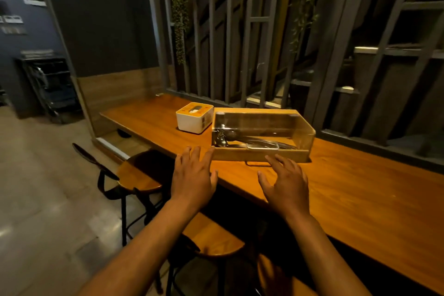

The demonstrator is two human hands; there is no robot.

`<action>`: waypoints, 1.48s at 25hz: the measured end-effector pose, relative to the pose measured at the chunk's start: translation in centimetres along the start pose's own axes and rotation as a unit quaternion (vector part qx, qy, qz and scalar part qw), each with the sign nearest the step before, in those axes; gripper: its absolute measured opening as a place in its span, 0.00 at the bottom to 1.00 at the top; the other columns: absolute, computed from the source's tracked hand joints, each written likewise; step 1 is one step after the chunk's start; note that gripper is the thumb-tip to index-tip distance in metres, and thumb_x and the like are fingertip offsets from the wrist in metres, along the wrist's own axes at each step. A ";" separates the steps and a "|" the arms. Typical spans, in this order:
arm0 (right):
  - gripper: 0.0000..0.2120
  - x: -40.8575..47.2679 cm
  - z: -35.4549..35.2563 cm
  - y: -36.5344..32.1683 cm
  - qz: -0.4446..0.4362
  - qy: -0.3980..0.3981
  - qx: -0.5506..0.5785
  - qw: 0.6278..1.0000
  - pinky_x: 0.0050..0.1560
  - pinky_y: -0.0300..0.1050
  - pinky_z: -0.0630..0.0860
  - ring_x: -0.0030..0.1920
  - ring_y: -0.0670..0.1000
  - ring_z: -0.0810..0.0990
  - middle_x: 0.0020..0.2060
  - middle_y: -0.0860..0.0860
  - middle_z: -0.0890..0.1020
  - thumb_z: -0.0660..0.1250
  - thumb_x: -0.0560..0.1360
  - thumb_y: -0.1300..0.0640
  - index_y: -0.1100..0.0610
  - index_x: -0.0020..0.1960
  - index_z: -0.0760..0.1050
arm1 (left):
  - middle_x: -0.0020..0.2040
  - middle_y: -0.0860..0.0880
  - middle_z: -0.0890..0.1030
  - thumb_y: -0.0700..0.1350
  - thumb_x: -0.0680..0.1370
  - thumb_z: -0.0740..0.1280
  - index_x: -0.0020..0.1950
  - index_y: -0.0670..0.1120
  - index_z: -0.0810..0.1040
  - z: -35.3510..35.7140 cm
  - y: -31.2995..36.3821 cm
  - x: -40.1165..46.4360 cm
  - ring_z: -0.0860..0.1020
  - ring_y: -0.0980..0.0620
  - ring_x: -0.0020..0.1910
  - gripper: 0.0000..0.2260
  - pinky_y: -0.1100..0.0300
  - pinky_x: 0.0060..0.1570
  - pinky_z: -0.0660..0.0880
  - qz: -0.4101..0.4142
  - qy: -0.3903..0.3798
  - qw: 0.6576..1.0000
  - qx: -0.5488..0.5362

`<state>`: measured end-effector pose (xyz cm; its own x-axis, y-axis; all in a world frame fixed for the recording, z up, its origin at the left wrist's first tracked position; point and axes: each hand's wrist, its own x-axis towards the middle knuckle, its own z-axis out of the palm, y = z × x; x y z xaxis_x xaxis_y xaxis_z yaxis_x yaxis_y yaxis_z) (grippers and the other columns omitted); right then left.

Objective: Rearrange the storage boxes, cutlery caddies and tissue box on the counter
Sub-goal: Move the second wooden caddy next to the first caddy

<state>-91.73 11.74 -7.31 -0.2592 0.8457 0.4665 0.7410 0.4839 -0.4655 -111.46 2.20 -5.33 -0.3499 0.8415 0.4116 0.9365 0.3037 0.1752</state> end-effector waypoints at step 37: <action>0.29 9.5 10.4 -1.8 0.124 0.131 -0.045 0.983 0.66 0.41 0.61 0.75 0.50 0.61 0.71 0.45 0.71 0.66 0.69 0.35 0.45 0.67 0.73 | 0.69 0.46 0.75 0.61 0.77 0.63 0.73 0.51 0.66 12.5 -4.0 23.6 0.73 0.42 0.67 0.27 0.45 0.65 0.71 -0.022 -0.259 0.868 -0.424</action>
<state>-102.00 21.24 -9.84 0.0961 0.8428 0.5296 0.8158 0.2382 -0.5271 -123.22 26.40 -7.46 -0.1217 0.9921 -0.0301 0.4923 0.0867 0.8661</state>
